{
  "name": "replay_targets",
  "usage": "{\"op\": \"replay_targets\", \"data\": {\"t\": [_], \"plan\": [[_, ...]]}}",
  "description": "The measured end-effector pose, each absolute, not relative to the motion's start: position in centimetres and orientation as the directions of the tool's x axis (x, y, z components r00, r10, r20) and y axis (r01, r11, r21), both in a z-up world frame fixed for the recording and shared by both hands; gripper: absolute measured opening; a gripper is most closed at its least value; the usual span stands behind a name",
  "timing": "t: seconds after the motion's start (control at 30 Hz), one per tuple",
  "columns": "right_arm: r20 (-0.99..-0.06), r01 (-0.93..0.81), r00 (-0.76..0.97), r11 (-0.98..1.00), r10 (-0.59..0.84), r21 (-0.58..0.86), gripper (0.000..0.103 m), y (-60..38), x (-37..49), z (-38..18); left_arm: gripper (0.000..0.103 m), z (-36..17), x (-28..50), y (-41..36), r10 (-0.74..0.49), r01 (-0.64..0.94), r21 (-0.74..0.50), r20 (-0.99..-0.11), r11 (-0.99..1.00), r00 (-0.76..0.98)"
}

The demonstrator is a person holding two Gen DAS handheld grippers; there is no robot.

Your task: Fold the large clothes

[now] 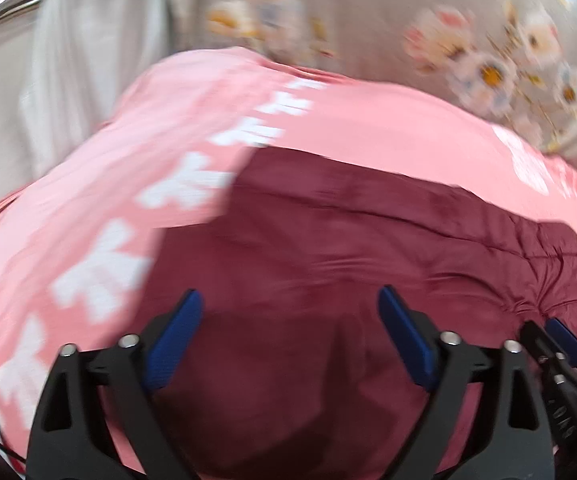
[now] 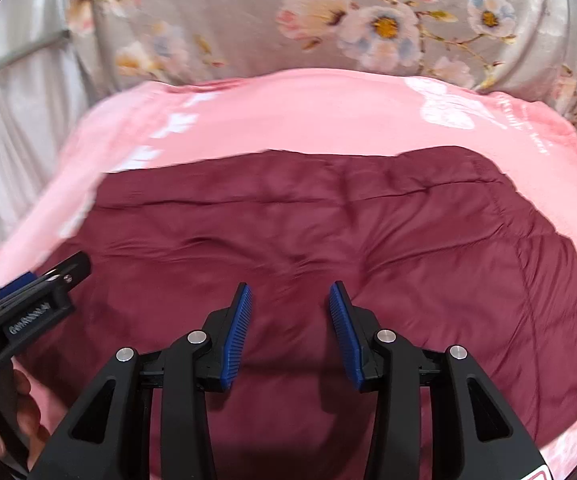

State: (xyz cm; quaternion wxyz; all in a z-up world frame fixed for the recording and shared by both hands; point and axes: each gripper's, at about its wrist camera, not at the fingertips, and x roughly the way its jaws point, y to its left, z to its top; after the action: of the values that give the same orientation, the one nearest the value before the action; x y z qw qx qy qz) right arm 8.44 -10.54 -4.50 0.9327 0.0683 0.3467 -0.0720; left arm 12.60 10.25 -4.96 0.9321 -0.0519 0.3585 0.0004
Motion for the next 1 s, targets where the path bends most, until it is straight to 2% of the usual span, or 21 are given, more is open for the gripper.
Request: {"op": "replay_targets", "data": {"t": [0.13, 0.3, 0.47, 0.67, 0.77, 0.93, 1.0], "plan": [[-0.673, 0.137, 0.739, 0.985, -0.034, 0.101, 0.041, -8.8, 7.7, -4.9, 0.092, -5.4, 10.9, 16.5, 0.022, -0.157, -0.13, -0.7, 0.979, 0.713], [-0.679, 0.139, 0.73, 0.99, -0.076, 0.038, 0.042, -7.8, 7.8, -6.8, 0.092, -8.1, 10.5, 21.0, -0.057, -0.222, -0.261, -0.757, 0.939, 0.651], [-0.685, 0.136, 0.723, 0.991, -0.092, 0.011, 0.044, -7.6, 8.0, -7.2, 0.093, -9.5, 10.6, 20.6, -0.111, -0.231, -0.324, -0.766, 0.917, 0.633], [-0.692, 0.137, 0.716, 0.99, -0.092, 0.01, 0.044, -7.7, 8.2, -7.3, 0.094, -8.9, 9.2, 21.6, -0.144, -0.25, -0.396, -0.738, 0.883, 0.66], [-0.695, 0.137, 0.712, 0.991, -0.099, -0.001, 0.045, -7.6, 8.3, -7.4, 0.095, -10.1, 9.6, 21.0, -0.249, -0.216, -0.462, -0.75, 0.86, 0.613], [-0.695, 0.138, 0.712, 0.99, -0.1, -0.001, 0.045, -7.4, 8.3, -7.5, 0.098, -10.0, 10.2, 18.9, -0.223, -0.195, -0.427, -0.748, 0.883, 0.625], [-0.692, 0.136, 0.716, 0.991, -0.092, 0.009, 0.045, -7.5, 8.2, -7.4, 0.092, -9.7, 10.8, 17.7, -0.25, -0.162, -0.434, -0.742, 0.886, 0.622]]}}
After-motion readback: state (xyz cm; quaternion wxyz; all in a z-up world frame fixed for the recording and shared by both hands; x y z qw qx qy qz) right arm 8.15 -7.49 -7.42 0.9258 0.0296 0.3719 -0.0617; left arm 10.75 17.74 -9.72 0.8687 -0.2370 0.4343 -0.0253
